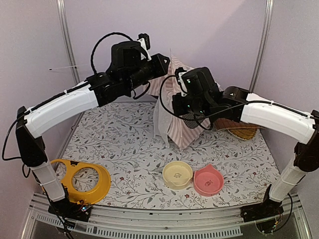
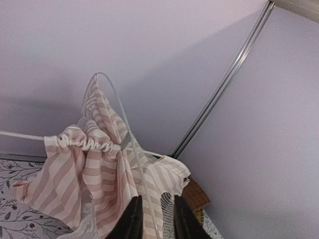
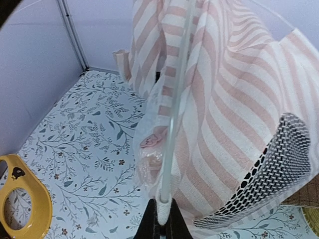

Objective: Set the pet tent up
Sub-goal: Pass from the left arm to the right

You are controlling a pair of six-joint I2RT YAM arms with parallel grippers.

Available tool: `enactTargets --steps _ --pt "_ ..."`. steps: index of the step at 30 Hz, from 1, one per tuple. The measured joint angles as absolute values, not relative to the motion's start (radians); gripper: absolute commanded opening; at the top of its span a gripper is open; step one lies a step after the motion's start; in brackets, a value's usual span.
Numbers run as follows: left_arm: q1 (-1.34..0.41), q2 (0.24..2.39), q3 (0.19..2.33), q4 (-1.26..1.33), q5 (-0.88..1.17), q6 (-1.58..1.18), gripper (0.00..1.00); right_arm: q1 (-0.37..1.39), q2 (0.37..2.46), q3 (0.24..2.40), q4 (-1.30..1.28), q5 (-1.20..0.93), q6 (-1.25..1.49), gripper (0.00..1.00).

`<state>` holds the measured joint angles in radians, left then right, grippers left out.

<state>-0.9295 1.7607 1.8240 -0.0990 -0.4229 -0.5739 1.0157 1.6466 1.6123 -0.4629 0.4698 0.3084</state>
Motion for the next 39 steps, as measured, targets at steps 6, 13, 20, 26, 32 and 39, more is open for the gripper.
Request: enactTargets --steps 6,13,20,26,32,39 --pt "-0.856 1.671 1.74 -0.045 -0.205 -0.538 0.55 0.942 1.596 1.517 -0.492 0.589 0.25 0.0" --pt "-0.727 1.512 1.685 -0.084 -0.002 -0.422 0.59 0.935 1.42 1.332 -0.41 0.611 0.071 0.0" --pt "-0.65 1.399 1.847 -0.355 0.034 -0.228 0.6 0.935 1.338 1.308 -0.307 0.635 -0.137 0.0" --pt "-0.65 1.315 1.904 -0.577 0.018 -0.109 0.62 0.929 1.352 1.319 -0.268 0.723 -0.297 0.0" --pt "-0.649 1.283 1.814 -0.691 0.123 -0.073 0.63 0.895 1.385 1.332 -0.214 0.818 -0.434 0.0" --pt "-0.649 1.308 1.752 -0.796 0.239 -0.044 0.6 0.85 1.396 1.328 -0.127 0.892 -0.578 0.0"
